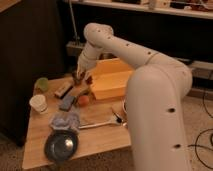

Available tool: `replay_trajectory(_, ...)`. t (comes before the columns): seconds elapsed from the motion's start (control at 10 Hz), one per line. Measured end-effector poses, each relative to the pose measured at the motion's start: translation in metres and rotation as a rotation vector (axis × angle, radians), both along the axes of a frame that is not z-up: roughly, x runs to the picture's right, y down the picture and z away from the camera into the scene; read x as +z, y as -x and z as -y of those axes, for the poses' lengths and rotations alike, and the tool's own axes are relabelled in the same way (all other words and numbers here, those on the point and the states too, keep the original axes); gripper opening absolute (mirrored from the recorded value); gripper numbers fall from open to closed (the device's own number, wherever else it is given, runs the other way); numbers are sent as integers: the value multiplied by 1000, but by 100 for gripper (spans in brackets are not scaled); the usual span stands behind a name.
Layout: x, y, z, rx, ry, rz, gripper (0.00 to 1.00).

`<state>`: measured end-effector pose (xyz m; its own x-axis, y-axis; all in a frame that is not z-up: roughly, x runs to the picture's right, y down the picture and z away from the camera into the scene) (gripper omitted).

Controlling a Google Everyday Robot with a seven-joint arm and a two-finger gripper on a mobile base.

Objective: Place grapes in metal cup

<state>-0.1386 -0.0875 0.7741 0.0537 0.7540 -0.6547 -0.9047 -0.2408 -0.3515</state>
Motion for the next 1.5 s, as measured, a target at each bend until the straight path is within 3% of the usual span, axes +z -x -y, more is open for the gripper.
replay_trajectory(0.3,26,19,22,-11,0,45,0)
replay_trajectory(0.7,55,25,37,-34,-48,43,0)
replay_trajectory(1.5,85,45,53,-55,-97,70,0)
